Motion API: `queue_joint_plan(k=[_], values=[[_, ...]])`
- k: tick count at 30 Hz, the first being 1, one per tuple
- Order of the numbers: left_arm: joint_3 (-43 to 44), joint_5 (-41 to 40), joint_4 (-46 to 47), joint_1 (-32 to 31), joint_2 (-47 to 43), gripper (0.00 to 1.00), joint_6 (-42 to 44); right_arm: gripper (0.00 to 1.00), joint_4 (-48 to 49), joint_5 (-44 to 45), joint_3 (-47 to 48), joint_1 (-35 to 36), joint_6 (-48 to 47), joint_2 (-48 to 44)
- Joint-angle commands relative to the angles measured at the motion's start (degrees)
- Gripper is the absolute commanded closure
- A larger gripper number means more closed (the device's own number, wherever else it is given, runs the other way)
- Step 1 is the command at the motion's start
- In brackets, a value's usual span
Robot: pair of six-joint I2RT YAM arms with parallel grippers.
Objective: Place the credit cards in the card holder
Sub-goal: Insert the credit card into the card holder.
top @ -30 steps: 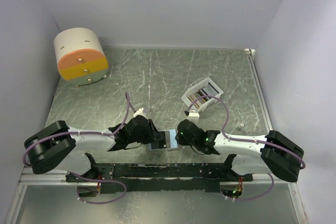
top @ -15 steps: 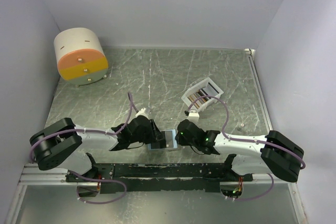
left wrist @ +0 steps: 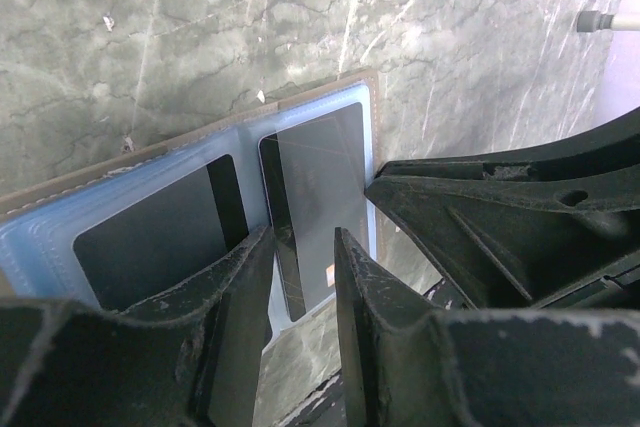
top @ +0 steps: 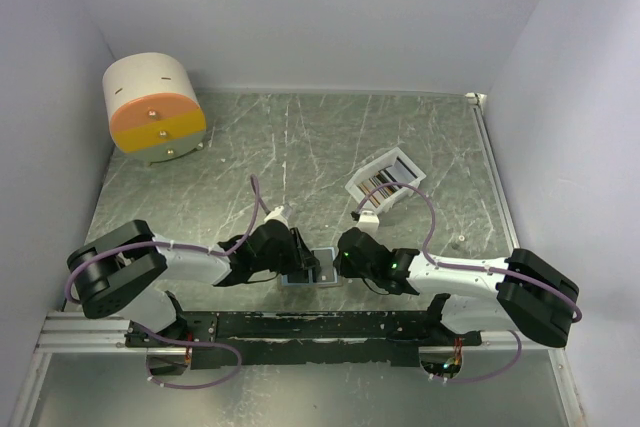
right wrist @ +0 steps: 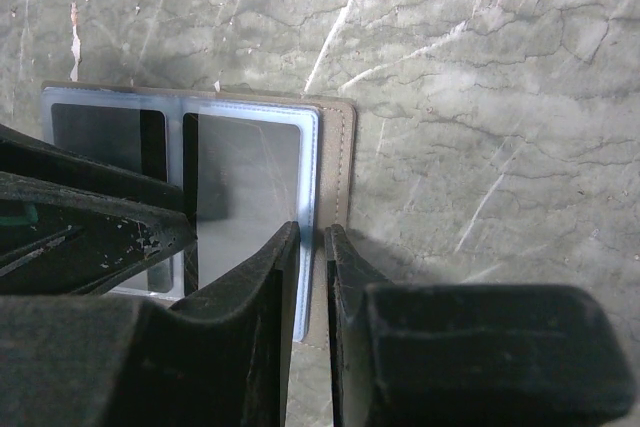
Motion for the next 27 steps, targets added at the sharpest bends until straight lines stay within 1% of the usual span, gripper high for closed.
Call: queue_joint_plan(k=[1,9,12,14,27], values=[[1.9,1.1,0.5,-1.1,0.9,0.59,1.2,0.84,-0.9,-0.9,-1.4,0.3,0.7,-0.1],[0.5,1.9,4.5,-1.4,-0.1,0.59,1.8,0.84,-0.8,-0.6,-1.7,0.3,0.8,-0.5],[0.4,1.5,3.9,-1.4,-1.0,0.58,2.0,0.84,-0.8,-0.6,-1.6,0.3,0.8,-0.2],[0.8,0.5,1.1,-1.4,-2.5,0.57,2.4,0.84,-0.8,-0.6,-1.8,0.4,1.0,-0.1],[4.3,-11.5,-29.4,-1.2,-16.4,0.47,4.0,0.85,-1.3,-0.4,-1.7,0.3,0.9,-0.6]])
